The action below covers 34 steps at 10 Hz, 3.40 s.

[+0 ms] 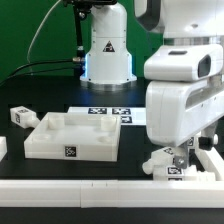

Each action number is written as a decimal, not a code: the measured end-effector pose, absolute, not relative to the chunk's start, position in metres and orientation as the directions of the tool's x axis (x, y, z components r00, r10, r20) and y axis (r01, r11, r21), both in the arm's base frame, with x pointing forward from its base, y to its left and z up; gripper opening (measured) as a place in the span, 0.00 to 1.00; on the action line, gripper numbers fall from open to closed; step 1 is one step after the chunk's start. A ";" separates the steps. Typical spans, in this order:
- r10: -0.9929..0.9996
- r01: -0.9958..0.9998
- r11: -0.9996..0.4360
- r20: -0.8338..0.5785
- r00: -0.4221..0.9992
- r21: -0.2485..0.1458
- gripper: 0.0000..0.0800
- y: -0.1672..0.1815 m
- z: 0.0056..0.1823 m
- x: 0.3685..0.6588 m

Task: Assemble square table

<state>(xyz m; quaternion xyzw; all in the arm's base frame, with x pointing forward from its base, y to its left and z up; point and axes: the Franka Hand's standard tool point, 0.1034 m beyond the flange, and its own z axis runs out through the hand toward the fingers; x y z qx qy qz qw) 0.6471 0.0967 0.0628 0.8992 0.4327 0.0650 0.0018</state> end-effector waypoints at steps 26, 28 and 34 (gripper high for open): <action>0.651 0.654 -0.755 0.179 0.738 0.051 0.81 0.074 0.029 0.629; 0.657 0.659 -0.749 0.202 0.726 0.071 0.81 0.070 0.028 0.634; 0.655 0.653 -0.751 0.237 0.717 0.097 0.81 0.067 0.027 0.635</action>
Offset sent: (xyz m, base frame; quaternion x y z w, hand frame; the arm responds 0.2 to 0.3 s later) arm -0.0040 -0.0129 -0.0304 0.0109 0.0278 -0.0131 0.9995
